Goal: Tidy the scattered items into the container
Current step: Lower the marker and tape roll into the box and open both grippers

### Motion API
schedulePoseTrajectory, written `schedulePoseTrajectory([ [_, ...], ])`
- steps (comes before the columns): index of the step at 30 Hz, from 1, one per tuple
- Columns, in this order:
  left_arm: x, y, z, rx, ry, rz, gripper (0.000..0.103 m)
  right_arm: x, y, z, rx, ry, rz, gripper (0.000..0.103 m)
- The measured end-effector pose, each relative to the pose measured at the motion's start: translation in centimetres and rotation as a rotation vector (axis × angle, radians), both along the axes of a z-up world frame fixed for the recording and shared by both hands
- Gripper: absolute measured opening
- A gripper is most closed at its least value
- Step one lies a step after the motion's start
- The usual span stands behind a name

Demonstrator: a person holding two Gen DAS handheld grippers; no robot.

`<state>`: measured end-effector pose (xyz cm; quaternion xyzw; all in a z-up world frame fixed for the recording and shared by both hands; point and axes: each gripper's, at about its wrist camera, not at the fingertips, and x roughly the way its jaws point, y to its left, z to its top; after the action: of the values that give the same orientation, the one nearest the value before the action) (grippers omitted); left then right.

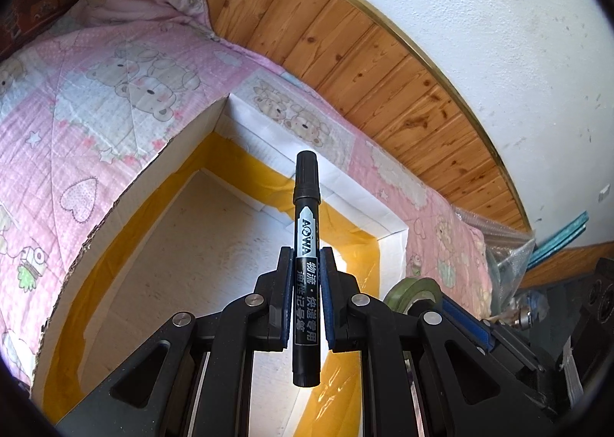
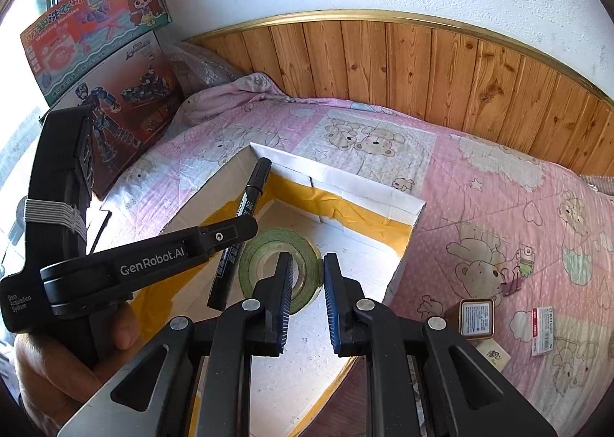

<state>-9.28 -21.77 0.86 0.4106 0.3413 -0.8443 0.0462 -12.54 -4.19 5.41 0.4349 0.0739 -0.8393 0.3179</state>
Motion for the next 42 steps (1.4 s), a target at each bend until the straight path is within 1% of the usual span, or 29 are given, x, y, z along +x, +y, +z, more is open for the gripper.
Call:
schedulePoseTrajectory([
  [5,-0.5,-0.8,-1.1,0.025,-0.025,0.03,0.014,-0.9,-1.4,-0.5,0.043,-0.009,0.011,0.017],
  [9,-1.0,-1.3,-2.3,0.071,-0.051,0.04,0.014,-1.4,-2.6,-1.1,0.09,-0.007,0.028,0.017],
  [14,-1.7,-1.6,-3.5,0.088,-0.086,0.053,0.014,-2.1,-3.9,-1.9,0.157,-0.001,0.052,0.017],
  [16,-1.9,-1.7,-3.8,0.084,-0.096,0.067,0.014,-2.4,-4.2,-2.5,0.188,-0.003,0.057,0.017],
  [20,-2.2,-2.0,-4.8,0.094,-0.128,0.089,0.014,-3.4,-4.7,-3.7,0.238,-0.032,0.062,0.017],
  [25,-2.6,-2.4,-6.3,0.157,-0.152,0.094,0.014,-4.6,-5.1,-5.2,0.276,-0.088,0.066,0.017],
  [28,-2.6,-2.6,-6.8,0.174,-0.16,0.106,0.014,-4.8,-5.6,-6.0,0.313,-0.097,0.077,0.017],
  [33,-2.6,-3.0,-8.4,0.221,-0.191,0.132,0.014,-5.2,-6.5,-7.4,0.362,-0.112,0.093,0.017],
  [37,-2.8,-3.1,-9.3,0.252,-0.197,0.15,0.014,-5.5,-7.2,-8.1,0.393,-0.124,0.1,0.017],
  [42,-2.9,-3.3,-9.6,0.25,-0.184,0.178,0.014,-6.3,-7.9,-8.6,0.426,-0.142,0.1,0.017],
])
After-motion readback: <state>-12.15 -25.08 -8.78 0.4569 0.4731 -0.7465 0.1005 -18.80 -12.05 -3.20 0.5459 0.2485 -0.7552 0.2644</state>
